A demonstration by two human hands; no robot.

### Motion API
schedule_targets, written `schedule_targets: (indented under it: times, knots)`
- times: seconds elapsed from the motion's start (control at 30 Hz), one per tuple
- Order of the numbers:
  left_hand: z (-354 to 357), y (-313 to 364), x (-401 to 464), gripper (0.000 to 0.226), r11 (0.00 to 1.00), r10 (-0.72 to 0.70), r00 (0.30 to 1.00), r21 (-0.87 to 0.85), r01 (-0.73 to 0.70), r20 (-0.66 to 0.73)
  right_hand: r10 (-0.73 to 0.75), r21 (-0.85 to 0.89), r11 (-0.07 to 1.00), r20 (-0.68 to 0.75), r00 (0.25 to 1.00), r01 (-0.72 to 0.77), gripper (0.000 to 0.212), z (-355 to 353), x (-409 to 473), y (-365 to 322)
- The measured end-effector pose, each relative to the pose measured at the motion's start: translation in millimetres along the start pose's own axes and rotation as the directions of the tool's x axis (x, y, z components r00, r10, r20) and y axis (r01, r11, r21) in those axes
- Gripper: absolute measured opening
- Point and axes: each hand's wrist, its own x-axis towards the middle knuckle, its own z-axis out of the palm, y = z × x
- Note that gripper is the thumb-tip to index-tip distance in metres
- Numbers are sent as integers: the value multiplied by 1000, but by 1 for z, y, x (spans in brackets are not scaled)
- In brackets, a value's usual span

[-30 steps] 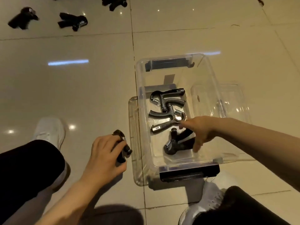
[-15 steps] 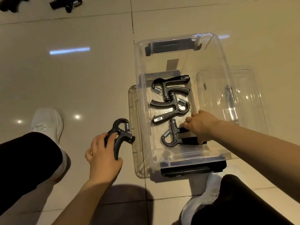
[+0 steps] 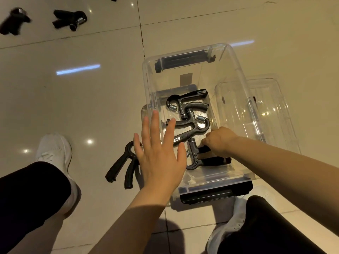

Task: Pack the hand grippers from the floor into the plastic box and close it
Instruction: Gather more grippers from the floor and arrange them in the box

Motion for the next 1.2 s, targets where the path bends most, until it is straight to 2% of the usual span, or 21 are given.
schedule_targets:
  times: [0.2, 0.3, 0.43, 0.5, 0.6, 0.67, 0.73, 0.87, 1.0, 1.07, 1.13, 1.2]
  knots:
    - [-1, 0, 2, 54, 1000, 10, 1000, -22, -10, 19, -32, 73, 997, -32, 999, 35, 26, -27, -13, 7]
    - [-1, -1, 3, 55, 999, -3, 1000, -48, 4, 20, -38, 152, 987, -102, 994, 54, 23, -40, -27, 11]
    - [-3, 1, 3, 59, 998, -6, 1000, -67, 8, 27, -43, 143, 987, -196, 980, 72, 25, -42, -37, 8]
    - [-3, -1, 2, 60, 997, -3, 999, -76, 6, 33, -53, 203, 975, -156, 986, 85, 24, -39, -38, 5]
    - [-2, -1, 2, 62, 996, 8, 999, -90, -4, 41, -66, 307, 950, 14, 998, 58, 25, -34, -38, 1]
    - [-3, -1, 2, 61, 995, 4, 999, -99, 0, 45, -72, 304, 952, 130, 989, 29, 29, -31, -39, -1]
    - [-4, -1, 2, 60, 994, 1, 999, -109, 4, 48, -70, 285, 958, 173, 983, 18, 30, -28, -41, -3]
    - [-5, 0, 2, 61, 987, -3, 999, -162, 11, 50, -38, 325, 946, 110, 993, 0, 26, -32, -40, -4]
    - [-7, 1, 1, 69, 979, 4, 998, -202, 8, 58, 22, 523, 852, 14, 1000, -26, 28, -46, -43, 4]
    - [-6, 2, 1, 68, 979, 7, 999, -203, 3, 52, 86, 559, 829, -71, 994, -32, 27, -45, -46, 5]
    - [-6, 2, 2, 65, 978, 0, 999, -206, 10, 45, 145, 475, 878, -148, 978, -58, 22, -38, -47, 0]
    - [-6, 2, 1, 64, 975, -3, 999, -221, 11, 37, 145, 314, 945, -155, 977, -91, 22, -28, -46, -6]
